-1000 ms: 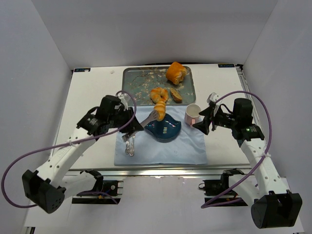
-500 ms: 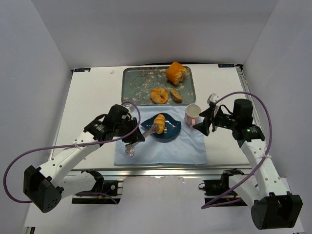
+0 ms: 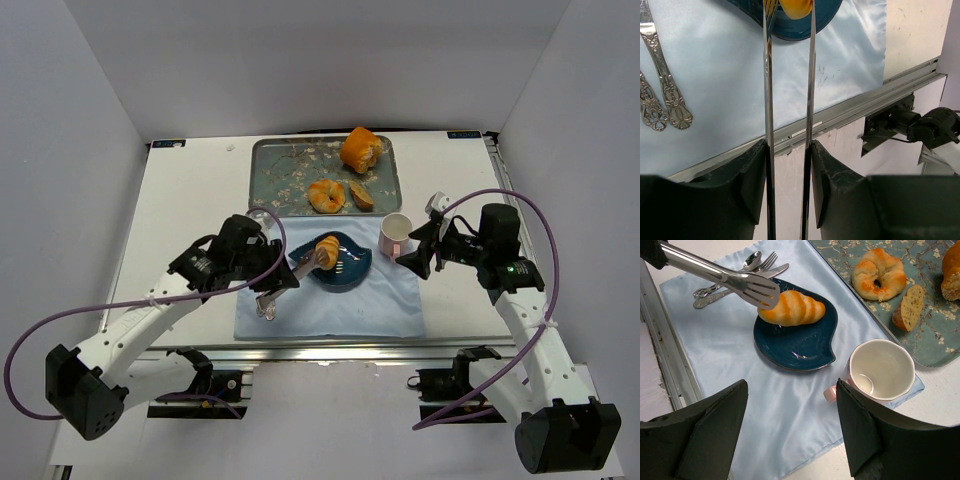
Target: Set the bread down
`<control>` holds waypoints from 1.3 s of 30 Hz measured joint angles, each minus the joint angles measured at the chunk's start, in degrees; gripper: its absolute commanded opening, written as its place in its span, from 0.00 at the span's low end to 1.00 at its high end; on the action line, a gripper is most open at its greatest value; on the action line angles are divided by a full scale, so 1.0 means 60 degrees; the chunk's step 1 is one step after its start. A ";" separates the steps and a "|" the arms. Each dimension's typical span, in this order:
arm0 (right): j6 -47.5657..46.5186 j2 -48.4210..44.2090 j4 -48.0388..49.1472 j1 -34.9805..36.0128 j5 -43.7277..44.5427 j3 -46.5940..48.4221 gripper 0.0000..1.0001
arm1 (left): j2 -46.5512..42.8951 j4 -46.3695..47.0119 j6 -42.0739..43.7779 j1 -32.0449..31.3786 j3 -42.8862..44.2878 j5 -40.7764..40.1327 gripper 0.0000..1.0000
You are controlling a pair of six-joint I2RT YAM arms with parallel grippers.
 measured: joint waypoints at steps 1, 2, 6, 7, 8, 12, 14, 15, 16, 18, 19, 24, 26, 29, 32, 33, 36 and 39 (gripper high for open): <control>0.0000 0.0000 0.0000 0.0000 0.0000 0.0000 0.76 | -0.0036 0.0000 0.0000 0.0000 0.0000 0.0000 0.48; 0.0004 0.0000 0.0000 0.0000 0.0000 0.0000 0.76 | -0.0076 0.0000 0.0000 0.0000 0.0000 0.0000 0.48; 0.0000 0.0000 0.0000 0.0000 0.0000 0.0000 0.76 | -0.0175 -0.0022 0.0000 0.0000 0.0000 0.0004 0.48; 0.0000 0.0000 0.0000 0.0000 0.0000 0.0000 0.76 | -0.0186 -0.0047 0.0000 0.0000 0.0000 0.0004 0.48; 0.0004 0.0000 0.0000 0.0000 0.0000 0.0000 0.76 | -0.0200 -0.0087 0.0004 0.0000 0.0000 0.0007 0.48; 0.0000 0.0000 0.0000 0.0004 0.0000 0.0000 0.76 | -0.0237 -0.0361 0.0055 0.0000 0.0004 0.0004 0.46; 0.0000 -0.0004 0.0000 0.0000 0.0000 0.0000 0.76 | -0.0244 -0.0506 0.0055 0.0000 0.0051 0.0000 0.38; 0.0000 -0.0011 0.0000 0.0000 0.0000 0.0000 0.76 | -0.0244 -0.0514 0.0036 0.0000 0.0087 -0.0011 0.36; 0.0004 -0.0022 0.0000 0.0000 0.0000 0.0000 0.76 | -0.0240 -0.0506 -0.0004 0.0000 0.0168 -0.0015 0.33; 0.0004 -0.0036 0.0000 0.0000 0.0000 0.0000 0.76 | -0.0171 -0.0353 -0.0106 0.0000 0.0426 -0.0011 0.30; 0.0004 -0.0040 0.0004 0.0000 -0.0004 0.0000 0.76 | -0.0098 -0.0204 -0.0164 0.0000 0.0590 -0.0004 0.29; 0.0004 -0.0040 0.0004 0.0000 -0.0004 -0.0004 0.76 | 0.0933 0.1548 -0.0739 0.0000 0.1464 0.0120 0.26; 0.0004 -0.0040 0.0007 0.0000 0.0000 0.0000 0.76 | 0.1683 0.2262 -0.1031 0.0000 0.1763 0.0153 0.29; 0.0007 -0.0058 0.0007 0.0000 0.0000 -0.0004 0.76 | 0.2987 0.2856 -0.1413 0.0000 0.2255 0.0124 0.34; 0.0007 -0.0160 0.0015 -0.0007 0.0000 -0.0011 0.76 | 0.4346 0.3133 -0.1701 0.0004 0.2878 0.0069 0.37; 0.0007 -0.0219 0.0022 -0.0007 0.0000 -0.0015 0.76 | 0.4732 0.3231 -0.1803 0.0022 0.3038 0.0066 0.40; 0.0007 -0.0386 0.0080 -0.0040 -0.0004 -0.0055 0.76 | 0.5526 0.3417 -0.2080 0.0109 0.3388 0.0073 0.42; 0.0007 -0.0495 0.0117 -0.0069 -0.0004 -0.0197 0.76 | 0.5978 0.3523 -0.2269 0.0240 0.3683 0.0076 0.45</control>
